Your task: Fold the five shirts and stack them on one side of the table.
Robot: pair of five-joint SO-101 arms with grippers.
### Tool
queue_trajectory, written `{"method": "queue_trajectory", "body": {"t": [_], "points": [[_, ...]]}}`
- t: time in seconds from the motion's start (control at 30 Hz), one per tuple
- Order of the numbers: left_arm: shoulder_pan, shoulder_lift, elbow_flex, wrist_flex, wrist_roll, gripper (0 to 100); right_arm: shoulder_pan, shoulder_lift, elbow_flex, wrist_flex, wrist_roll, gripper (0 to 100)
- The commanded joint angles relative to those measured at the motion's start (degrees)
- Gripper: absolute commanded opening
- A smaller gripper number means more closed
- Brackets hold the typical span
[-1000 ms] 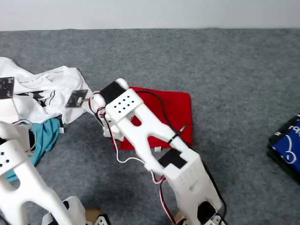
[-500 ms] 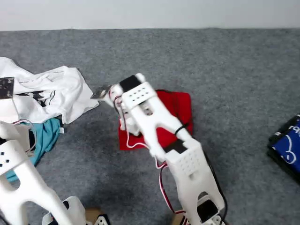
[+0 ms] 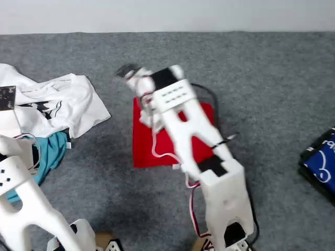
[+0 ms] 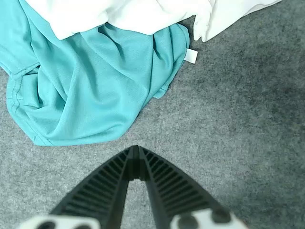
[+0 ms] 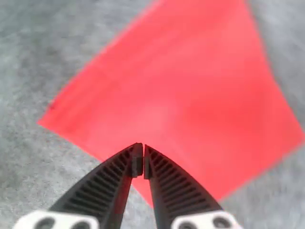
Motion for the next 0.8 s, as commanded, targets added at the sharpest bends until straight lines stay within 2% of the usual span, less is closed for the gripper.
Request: {"method": "queue_trajectory", "body": {"t": [0.0,0.13,0.3,0.57,0.77], "points": [[-0.4,-1.7,-0.4,1.2,-0.5,0,4.4,-7.2,6.3,2.2,-2.0,0.9],[-0.4,-1.7,-0.4,1.2,-0.4,0,7.8,-11.4,16.4,1.9,-2.3,0.9],[-0.4,-1.5,-0.4,1.2,-0.3,0,8.6,-14.2,26.5,1.1,-2.2,0.9],[-0.4,-1.6,-0.4,1.2,-0.3,0,10.0,-14.3,45.0,-14.8,-1.8,0.9],[-0.4,-1.6,-0.4,1.3,-0.2,0,10.1,-15.0,49.9,-17.4,-1.8,0.9]]}}
